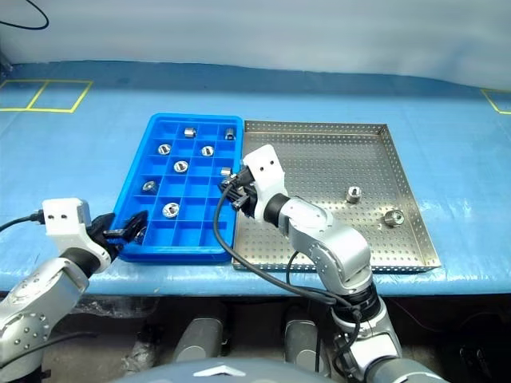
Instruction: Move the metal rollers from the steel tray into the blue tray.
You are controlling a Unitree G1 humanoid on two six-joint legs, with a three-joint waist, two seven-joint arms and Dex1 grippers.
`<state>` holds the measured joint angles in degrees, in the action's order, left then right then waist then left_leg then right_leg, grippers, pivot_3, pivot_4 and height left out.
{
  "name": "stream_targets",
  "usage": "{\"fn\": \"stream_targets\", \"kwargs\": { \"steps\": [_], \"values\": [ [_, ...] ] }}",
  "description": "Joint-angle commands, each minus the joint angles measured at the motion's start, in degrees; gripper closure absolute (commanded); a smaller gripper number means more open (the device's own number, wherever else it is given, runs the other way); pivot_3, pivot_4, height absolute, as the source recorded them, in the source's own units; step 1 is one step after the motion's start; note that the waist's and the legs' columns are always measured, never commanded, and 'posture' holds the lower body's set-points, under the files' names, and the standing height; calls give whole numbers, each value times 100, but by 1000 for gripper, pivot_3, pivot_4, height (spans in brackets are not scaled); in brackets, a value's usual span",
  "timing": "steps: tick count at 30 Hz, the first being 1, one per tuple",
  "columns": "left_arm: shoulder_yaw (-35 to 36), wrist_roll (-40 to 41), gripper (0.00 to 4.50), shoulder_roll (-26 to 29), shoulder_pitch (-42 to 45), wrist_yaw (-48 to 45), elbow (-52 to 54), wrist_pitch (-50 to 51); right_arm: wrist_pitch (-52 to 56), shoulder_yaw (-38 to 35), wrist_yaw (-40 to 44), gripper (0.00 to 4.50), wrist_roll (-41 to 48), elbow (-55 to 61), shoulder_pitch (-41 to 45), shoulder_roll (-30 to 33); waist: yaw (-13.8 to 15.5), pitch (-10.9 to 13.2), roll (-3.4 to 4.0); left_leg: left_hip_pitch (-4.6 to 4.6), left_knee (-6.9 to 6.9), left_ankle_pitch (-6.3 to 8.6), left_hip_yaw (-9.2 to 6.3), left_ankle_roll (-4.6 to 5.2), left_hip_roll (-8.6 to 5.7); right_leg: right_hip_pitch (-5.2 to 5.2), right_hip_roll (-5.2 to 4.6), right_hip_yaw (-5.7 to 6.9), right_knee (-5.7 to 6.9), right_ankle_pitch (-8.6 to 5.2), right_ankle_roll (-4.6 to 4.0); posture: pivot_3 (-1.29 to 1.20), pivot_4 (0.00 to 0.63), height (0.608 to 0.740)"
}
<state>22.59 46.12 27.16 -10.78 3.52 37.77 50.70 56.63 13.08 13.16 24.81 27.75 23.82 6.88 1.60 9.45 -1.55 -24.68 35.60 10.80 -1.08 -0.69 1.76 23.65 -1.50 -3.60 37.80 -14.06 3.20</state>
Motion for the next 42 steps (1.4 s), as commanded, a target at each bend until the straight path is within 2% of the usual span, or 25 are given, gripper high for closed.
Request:
{"fn": "stream_targets", "kwargs": {
  "steps": [1, 6, 13, 19, 27, 34, 41, 42],
  "values": [
    [-210, -353, 26, -151, 136, -291, 142, -609, -139, 68, -77, 3196, -161, 153, 103, 6, 1, 0, -1, -1, 0, 0, 0, 0, 1, 0, 1, 0, 0, 1, -1, 129, 150, 740],
    [-855, -1030, 26, -201, 164, -912, 468, -1499, -413, 365, -61, 3196, -559, -350, 317, 13, -1, -1, -3, -5, 2, 0, 3, -1, -4, 1, -2, -4, -3, 13, -20, 128, 150, 740],
    [-1867, -2003, 26, -231, 56, -1403, 580, -2313, -1215, 415, 66, 3196, -940, -1858, 1026, -531, -47, -1, -3, -4, 0, -1, 7, 0, -1, 4, 5, -6, -1, 15, -19, 156, 150, 740],
    [-2430, -2142, 26, -46, -366, -2106, 767, -2543, -1907, 490, 291, 3196, -1163, -3131, 1543, -1111, -34, 1, -2, -6, -7, 1, 5, 1, -1, 6, 6, -5, 0, 16, -16, 202, 150, 740],
    [-2218, -2126, 26, -14, -944, -2309, 1057, -2596, -2529, 408, 735, 3196, -1164, -4325, 1875, -1704, 73, 2, 1, -2, -6, 1, 2, 1, 3, 2, 8, -2, 0, 12, -16, 280, 150, 740],
    [-1903, -2189, 26, -54, -1323, -2188, 1208, -2574, -2911, 347, 798, 3196, -1272, -5127, 2114, -1817, 132, 4, 4, -2, -5, 1, 2, 0, 5, 4, 8, 1, 1, 3, -3, 319, 150, 740],
    [-1973, -2197, 26, -131, -1293, -2177, 1231, -2562, -3013, 222, 813, 3196, -1321, -5601, 2182, -1783, 230, 4, 5, -1, -6, 1, 1, 0, 6, 3, 8, 4, 1, 1, -6, 308, 150, 740],
    [-1987, -2199, 0, -131, -1267, -2184, 1221, -2554, -2998, 221, 820, 2435, -1324, -5600, 2162, -1783, 245, 4, 5, -1, -6, 1, 1, 0, 6, 2, 8, 5, 1, 1, -6, 308, 150, 740]
  ]
}}
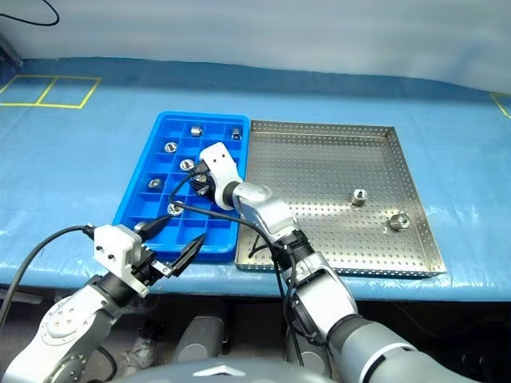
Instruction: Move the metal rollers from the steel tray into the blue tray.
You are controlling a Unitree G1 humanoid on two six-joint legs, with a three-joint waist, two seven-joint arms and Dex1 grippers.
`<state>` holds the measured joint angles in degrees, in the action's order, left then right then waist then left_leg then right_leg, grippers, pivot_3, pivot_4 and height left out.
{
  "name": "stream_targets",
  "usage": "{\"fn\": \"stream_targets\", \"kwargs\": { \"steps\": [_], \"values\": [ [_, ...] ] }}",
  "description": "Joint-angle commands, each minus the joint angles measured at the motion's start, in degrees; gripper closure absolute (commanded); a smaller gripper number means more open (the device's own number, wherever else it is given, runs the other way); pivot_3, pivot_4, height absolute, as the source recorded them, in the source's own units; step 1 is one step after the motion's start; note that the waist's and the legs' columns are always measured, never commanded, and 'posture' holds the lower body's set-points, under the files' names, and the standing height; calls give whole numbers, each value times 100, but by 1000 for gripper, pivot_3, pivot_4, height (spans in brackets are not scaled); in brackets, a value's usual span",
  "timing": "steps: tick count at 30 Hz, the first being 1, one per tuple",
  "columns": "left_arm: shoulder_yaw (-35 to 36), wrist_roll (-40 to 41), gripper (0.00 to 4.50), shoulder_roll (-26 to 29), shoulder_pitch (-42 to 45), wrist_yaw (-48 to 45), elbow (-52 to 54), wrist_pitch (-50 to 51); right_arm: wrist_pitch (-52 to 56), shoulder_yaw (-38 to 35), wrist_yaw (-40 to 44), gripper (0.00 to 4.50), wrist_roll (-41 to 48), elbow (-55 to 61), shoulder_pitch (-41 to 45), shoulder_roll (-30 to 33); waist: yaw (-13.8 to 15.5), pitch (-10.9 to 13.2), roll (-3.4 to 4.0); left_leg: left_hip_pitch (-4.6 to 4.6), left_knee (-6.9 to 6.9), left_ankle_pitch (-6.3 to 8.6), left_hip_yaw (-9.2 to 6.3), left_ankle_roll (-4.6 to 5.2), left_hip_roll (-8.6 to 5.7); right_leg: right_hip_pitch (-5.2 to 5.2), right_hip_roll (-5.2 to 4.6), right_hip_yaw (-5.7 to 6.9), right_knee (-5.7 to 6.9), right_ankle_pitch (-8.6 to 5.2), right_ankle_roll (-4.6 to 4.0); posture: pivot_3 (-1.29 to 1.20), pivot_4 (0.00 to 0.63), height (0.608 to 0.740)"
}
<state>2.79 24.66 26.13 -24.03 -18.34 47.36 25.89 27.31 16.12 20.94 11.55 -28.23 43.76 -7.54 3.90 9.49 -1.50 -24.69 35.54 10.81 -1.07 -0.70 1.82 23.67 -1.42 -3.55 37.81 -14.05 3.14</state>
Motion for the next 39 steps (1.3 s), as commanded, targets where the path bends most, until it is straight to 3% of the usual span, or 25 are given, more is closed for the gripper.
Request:
{"fn": "stream_targets", "kwargs": {
  "steps": [1, 7, 8, 13, 18, 26, 39],
  "values": [
    [-22, -41, 0, -31, 107, -10, 243, -64, -55, -66, 50, 2145, -7, 53, 125, -330, 22, 0, 0, 0, 0, 0, 0, 0, 0, 0, 0, 0, 0, 0, 0, 293, 150, 740],
    [-144, 72, 0, 5, 522, -186, 53, 15, 167, -167, -124, 179, 25, 910, -167, -147, 1, 1, 2, -2, 1, 0, 1, 0, 0, 2, 0, -1, 0, 2, -3, 203, 150, 740],
    [-179, 91, 0, 8, 618, -221, 1, 32, 219, -201, -222, 32, -14, 1194, -255, -55, -6, 1, 2, -4, 0, 0, 0, 0, -1, 2, 0, -1, 0, 2, -4, 187, 150, 740],
    [-360, 152, 0, -36, 1109, -407, -286, 78, 533, -244, -1037, 32, -883, 2756, -778, 739, -48, 1, 2, -7, 4, 0, -2, 0, -9, 0, -5, -2, -1, 3, -5, 118, 150, 740],
    [-727, 135, 0, -254, 1559, -480, -612, 156, 900, -594, -1748, 32, -1547, 3326, -1209, 1355, -210, -1, 2, -5, 18, 0, 2, 1, -9, -4, -7, -5, 1, 7, -1, 69, 150, 740],
    [-1242, 17, 0, -353, 2005, -708, -970, 171, 791, -1520, -2135, 32, -1437, 3094, -1690, 1376, -546, -2, 6, -2, 14, 0, 5, 2, -7, -3, 4, -20, 9, 34, 25, 13, 150, 740],
    [-1283, -12, 0, -381, 2049, -811, -1060, 155, 566, -2350, -2574, 32, -1314, 2648, -2045, 1343, -607, -2, 8, -2, 35, 0, 9, 7, -9, -12, 4, -31, 10, 29, 37, 10, 150, 740]
  ]
}}
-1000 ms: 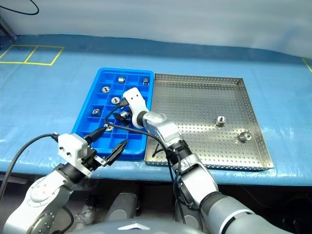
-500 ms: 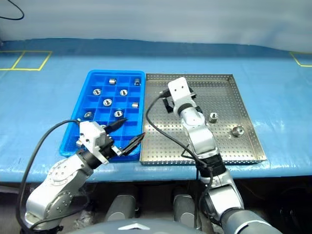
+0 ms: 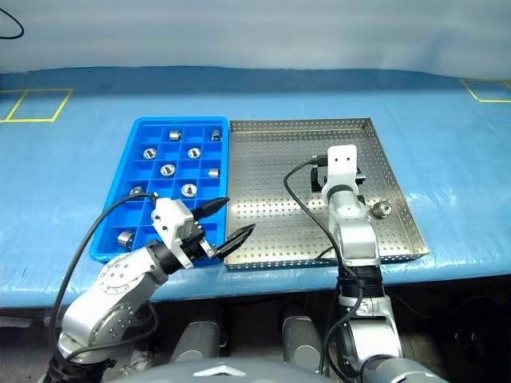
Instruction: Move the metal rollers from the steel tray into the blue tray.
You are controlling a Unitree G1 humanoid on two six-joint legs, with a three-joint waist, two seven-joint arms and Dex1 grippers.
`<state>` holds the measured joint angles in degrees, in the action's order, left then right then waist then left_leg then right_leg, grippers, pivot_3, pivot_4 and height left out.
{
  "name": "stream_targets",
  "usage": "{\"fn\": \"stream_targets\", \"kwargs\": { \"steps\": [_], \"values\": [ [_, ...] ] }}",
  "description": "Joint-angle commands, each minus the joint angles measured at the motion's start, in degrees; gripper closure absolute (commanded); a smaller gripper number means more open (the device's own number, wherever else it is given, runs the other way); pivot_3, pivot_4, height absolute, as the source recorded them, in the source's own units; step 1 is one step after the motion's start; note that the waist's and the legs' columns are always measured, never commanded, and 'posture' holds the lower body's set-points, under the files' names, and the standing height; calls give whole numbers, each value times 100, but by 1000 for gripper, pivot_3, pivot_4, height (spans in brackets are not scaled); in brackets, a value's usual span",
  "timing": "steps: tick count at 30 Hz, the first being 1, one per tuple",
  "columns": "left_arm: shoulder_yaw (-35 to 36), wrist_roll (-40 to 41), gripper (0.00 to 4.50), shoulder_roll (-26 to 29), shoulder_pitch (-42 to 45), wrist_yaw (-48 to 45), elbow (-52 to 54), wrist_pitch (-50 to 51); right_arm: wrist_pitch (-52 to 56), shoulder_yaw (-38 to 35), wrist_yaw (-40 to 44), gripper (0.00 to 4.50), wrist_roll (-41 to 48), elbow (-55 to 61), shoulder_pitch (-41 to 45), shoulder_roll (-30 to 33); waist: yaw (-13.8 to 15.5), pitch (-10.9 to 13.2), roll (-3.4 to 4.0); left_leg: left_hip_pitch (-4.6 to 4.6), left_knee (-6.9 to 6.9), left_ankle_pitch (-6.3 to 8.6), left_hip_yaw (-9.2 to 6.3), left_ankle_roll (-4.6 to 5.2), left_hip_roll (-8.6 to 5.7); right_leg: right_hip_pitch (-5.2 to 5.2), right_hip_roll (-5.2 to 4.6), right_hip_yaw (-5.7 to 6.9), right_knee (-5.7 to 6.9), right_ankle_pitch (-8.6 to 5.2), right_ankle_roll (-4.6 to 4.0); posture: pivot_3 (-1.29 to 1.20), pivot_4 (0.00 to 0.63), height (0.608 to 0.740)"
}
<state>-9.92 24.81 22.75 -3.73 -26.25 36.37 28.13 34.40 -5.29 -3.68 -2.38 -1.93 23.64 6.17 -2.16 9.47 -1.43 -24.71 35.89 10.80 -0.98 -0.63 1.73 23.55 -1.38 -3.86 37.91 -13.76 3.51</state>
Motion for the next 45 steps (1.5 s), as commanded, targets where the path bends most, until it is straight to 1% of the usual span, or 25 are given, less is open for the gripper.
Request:
{"fn": "stream_targets", "kwargs": {
  "steps": [1, 9, 12, 17, 18, 19, 23, 28, 35, 40, 45],
  "values": [
    [-8, -24, 0, -52, 15, -16, 39, -69, -156, -242, -150, 32, 81, -20, -58, -29, -3, 0, 1, 0, 1, 0, 0, 0, 0, 0, 0, -1, 0, 0, 0, 10, 150, 740],
    [-9, -60, 0, -125, -66, 34, 47, -108, -203, -686, -311, 32, 461, -230, -179, -262, -3, -2, 4, 1, 3, -1, 1, 3, 0, -2, 0, -3, 0, 0, -1, 10, 150, 740],
    [48, -53, 0, -158, -102, 75, 72, -105, -198, -634, -292, 638, 487, -175, -225, -293, 3, -2, 6, 0, 3, -1, 1, 3, 0, -2, 0, -3, 0, 0, -1, 33, 150, 740],
    [156, 4, 0, -172, -155, 109, 103, -131, -199, -489, -259, 2293, 483, -64, -225, -297, 2, -3, 9, 1, 4, -2, 1, 3, 0, -2, 0, -3, 1, -5, -2, 44, 150, 740],
    [193, 13, 0, -177, -176, 128, 110, -140, -188, -455, -244, 2595, 492, -8, -215, -304, 1, -3, 9, 2, 4, -2, 2, 4, 0, -3, 0, -3, 1, -6, -1, 44, 150, 740],
    [249, 3, 0, -170, -211, 168, 125, -143, -157, -387, -203, 2789, 507, 90, -190, -321, 3, -3, 10, 1, 4, -2, 2, 4, 0, -2, 0, -3, 1, -6, 0, 52, 150, 740],
    [564, 66, 0, -164, -394, 272, 242, -188, 30, 7, 12, 2788, 555, 483, -6, -436, 1, -1, 16, 2, 3, -2, 0, 4, 2, 0, 2, -2, 5, -6, 0, 78, 150, 740],
    [1052, 29, 0, -159, -748, 500, 443, -259, 409, 829, 513, 2788, 596, 796, 425, -651, 22, 0, 17, 2, 3, -2, 1, 4, 6, 3, 2, 0, 7, -9, 0, 132, 150, 740],
    [1704, 30, 0, -137, -1586, 722, 877, -284, 655, 1784, 1140, 2788, 681, 637, 1060, -1056, 240, 0, 17, 0, -7, -1, -9, 3, 4, 4, -1, 10, 4, -16, -21, 222, 150, 740],
    [1789, 51, 0, -165, -1909, 773, 1039, -276, 761, 2308, 1444, 2788, 662, 513, 1055, -1245, 427, 0, 16, -1, -7, 0, -13, 1, 1, 1, -7, 18, -1, -23, -24, 244, 150, 740],
    [1720, 66, 0, -242, -2021, 787, 1052, -237, 1120, 2839, 1695, 2788, 571, 567, 819, -1136, 472, -1, 15, 1, -5, 1, -12, -1, 5, 8, -10, 25, -8, -26, -21, 241, 150, 740]
  ]
}}
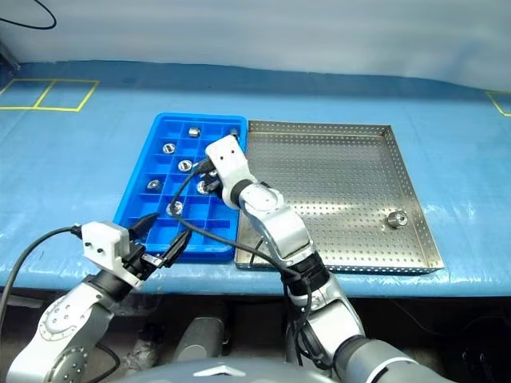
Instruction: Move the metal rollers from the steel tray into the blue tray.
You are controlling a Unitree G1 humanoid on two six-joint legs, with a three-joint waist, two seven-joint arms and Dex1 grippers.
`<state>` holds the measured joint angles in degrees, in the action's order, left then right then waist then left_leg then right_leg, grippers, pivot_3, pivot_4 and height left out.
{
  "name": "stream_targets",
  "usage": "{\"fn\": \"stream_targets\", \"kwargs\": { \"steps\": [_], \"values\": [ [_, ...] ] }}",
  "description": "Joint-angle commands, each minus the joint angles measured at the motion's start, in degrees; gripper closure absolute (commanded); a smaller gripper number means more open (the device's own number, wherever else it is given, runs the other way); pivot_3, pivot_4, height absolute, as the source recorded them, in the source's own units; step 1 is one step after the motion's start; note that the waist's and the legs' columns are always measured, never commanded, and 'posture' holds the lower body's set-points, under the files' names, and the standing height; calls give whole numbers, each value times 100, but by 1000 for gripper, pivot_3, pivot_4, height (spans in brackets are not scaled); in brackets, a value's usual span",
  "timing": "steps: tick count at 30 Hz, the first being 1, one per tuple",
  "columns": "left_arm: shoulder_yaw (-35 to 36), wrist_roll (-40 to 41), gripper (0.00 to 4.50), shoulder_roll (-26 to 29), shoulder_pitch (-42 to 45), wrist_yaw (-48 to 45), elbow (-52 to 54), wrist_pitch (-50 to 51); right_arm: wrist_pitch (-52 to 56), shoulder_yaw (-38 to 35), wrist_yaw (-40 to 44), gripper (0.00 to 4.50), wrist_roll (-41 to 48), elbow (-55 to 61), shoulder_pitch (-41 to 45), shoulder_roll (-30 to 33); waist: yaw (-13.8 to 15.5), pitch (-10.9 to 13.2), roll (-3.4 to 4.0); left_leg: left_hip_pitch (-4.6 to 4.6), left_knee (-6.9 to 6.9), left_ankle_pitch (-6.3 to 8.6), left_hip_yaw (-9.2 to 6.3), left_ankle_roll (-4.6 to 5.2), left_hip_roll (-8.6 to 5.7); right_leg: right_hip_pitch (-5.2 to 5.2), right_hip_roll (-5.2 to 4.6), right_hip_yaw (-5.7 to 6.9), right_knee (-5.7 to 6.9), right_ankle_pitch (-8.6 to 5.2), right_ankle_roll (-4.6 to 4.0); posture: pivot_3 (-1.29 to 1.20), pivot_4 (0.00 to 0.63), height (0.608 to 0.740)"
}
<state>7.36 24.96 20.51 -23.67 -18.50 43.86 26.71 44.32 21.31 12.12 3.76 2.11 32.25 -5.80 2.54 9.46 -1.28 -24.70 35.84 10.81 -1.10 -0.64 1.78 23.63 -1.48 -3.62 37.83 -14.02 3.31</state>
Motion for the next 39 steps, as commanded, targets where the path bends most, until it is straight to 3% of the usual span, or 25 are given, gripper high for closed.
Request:
{"fn": "stream_targets", "kwargs": {
  "steps": [1, 13, 20, 21, 31, 39],
  "values": [
    [-23, 44, 0, -25, -35, 7, 297, -93, 233, 271, 164, 2788, -65, 203, -78, 118, 2, 0, 1, -1, 0, 0, 0, 0, 0, 0, 0, 0, 0, 0, 0, 241, 150, 740],
    [-115, 84, 0, -19, 157, -36, 172, -36, 1585, 957, 264, 2788, -491, 438, 99, 682, 3, -7, 0, 4, -1, 1, 2, -2, 3, 6, -1, 4, 0, -3, -2, 207, 150, 740],
    [-141, 107, 0, 69, 342, -120, 105, 33, 1803, 1086, 310, 467, -571, 871, 82, 955, 14, -10, -4, 3, 0, 3, -5, -2, -6, 10, -11, 12, -7, -4, -3, 175, 150, 740],
    [-155, 111, 0, 83, 380, -139, 93, 42, 1738, 979, 236, 179, -593, 966, 33, 961, 13, -10, -4, 3, 0, 2, -6, -2, -6, 10, -11, 14, -7, -4, -3, 175, 150, 740],
    [-404, 137, 0, 124, 873, -377, -221, 150, 316, -1502, -2091, 179, -1509, 1540, -783, 878, -53, -10, -4, -14, 3, 2, -4, -1, -6, 1, -7, 13, -4, -2, 0, 87, 150, 740],
    [-545, 165, 0, 153, 1155, -504, -394, 174, -128, -3128, -3023, 179, -1257, 1594, -1373, 230, -325, -7, 3, -13, -4, 2, 0, 0, -2, 4, 2, 3, 2, 2, -5, 48, 150, 740]
  ]
}}
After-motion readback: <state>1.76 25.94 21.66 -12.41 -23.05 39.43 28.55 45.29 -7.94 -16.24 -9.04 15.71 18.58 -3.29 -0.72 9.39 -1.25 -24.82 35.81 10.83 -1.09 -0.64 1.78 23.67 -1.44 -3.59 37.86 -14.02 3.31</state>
